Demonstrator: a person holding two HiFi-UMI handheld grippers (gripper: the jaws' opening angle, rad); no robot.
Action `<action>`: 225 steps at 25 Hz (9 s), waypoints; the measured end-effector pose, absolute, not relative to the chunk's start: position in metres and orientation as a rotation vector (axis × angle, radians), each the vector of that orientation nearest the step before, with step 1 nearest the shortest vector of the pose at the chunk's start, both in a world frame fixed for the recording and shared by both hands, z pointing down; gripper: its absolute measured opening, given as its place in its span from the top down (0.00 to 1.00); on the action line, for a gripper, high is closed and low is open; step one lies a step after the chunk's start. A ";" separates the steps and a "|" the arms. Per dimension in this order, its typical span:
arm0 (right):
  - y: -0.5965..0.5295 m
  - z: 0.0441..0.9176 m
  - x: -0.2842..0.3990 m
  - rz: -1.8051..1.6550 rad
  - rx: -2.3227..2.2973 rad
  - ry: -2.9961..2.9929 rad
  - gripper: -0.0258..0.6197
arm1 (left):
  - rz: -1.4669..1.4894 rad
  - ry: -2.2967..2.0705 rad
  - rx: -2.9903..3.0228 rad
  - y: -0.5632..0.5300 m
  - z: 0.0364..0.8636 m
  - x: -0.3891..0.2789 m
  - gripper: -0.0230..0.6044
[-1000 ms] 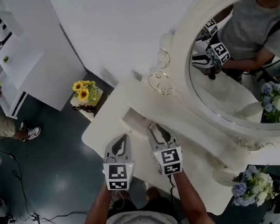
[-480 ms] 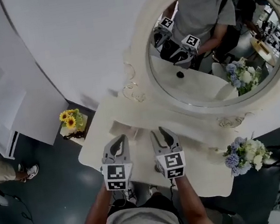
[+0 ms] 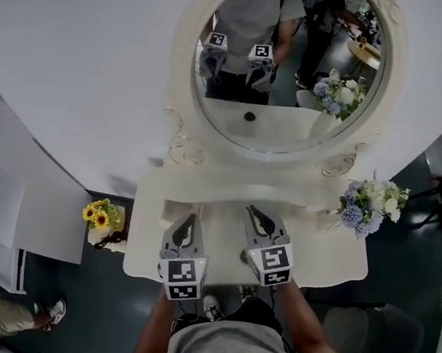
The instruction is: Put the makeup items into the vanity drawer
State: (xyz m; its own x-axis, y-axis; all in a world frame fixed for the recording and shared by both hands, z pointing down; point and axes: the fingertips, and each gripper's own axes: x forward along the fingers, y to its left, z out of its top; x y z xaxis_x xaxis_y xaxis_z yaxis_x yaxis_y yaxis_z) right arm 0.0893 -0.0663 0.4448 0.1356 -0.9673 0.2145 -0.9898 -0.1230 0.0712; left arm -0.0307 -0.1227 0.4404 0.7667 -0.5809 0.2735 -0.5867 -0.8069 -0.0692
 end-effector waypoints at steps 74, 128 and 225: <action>0.028 0.708 0.066 0.823 1.962 -1.642 0.92 | 0.895 -0.596 2.704 -0.043 0.648 -0.012 0.96; -0.160 0.513 -0.028 0.264 1.692 -2.180 0.94 | 0.508 -1.354 2.610 -0.169 0.493 -0.139 0.96; -0.029 0.446 0.130 0.188 2.321 -1.820 0.91 | 0.455 -0.842 2.990 -0.100 0.435 0.019 0.96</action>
State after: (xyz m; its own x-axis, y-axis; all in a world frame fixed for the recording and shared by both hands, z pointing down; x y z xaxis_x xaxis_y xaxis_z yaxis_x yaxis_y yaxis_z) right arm 0.1304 -0.0290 0.4457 0.2402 -0.9470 0.2132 -0.9706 -0.2309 0.0679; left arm 0.0185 -0.1003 0.4352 0.8140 -0.5107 0.2767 -0.5114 -0.8560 -0.0754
